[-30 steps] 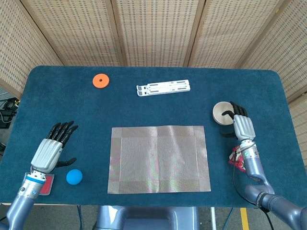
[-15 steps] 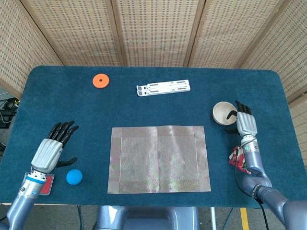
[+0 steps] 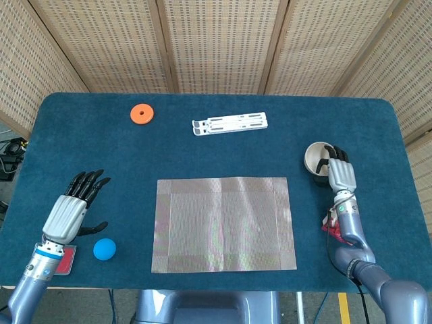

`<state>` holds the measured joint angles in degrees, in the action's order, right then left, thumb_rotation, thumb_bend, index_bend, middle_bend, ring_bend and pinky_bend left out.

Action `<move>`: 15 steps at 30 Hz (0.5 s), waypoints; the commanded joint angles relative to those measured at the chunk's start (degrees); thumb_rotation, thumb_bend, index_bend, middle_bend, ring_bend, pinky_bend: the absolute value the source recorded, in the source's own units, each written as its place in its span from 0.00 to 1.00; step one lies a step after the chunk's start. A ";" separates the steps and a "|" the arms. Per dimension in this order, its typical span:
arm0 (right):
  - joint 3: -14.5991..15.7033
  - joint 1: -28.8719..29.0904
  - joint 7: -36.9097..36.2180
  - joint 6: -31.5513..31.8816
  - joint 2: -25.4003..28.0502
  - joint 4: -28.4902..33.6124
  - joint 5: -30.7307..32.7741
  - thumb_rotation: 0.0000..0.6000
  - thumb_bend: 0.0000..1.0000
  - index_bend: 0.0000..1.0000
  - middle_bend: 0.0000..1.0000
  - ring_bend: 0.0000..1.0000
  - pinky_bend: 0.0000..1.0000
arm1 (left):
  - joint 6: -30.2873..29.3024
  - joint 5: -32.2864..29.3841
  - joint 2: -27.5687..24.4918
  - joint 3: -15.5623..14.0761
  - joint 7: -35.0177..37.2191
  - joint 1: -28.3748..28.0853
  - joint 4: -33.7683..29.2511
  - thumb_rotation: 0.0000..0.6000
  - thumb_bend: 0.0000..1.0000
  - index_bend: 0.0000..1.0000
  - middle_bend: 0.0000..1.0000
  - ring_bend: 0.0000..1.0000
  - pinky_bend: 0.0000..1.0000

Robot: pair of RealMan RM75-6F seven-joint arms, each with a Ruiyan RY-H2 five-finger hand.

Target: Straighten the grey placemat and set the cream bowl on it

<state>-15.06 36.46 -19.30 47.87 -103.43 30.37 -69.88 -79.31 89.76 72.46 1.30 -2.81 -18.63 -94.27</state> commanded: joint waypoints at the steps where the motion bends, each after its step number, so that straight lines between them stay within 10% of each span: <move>1: 0.08 -0.07 -0.25 0.33 -0.31 -0.30 -0.26 1.00 0.53 0.70 0.17 0.00 0.02 | -0.01 0.08 -0.05 0.05 0.13 0.07 -0.02 1.00 0.00 0.10 0.00 0.00 0.00; 15: 1.51 -3.51 1.61 15.63 5.36 14.07 -6.20 1.00 0.52 0.72 0.18 0.00 0.02 | 0.81 -0.01 0.06 0.30 0.77 0.08 0.28 1.00 0.00 0.11 0.00 0.00 0.00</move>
<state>-14.06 34.28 -18.93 59.98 -100.36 39.68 -74.19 -78.53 89.78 72.51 1.59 -2.06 -18.55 -94.02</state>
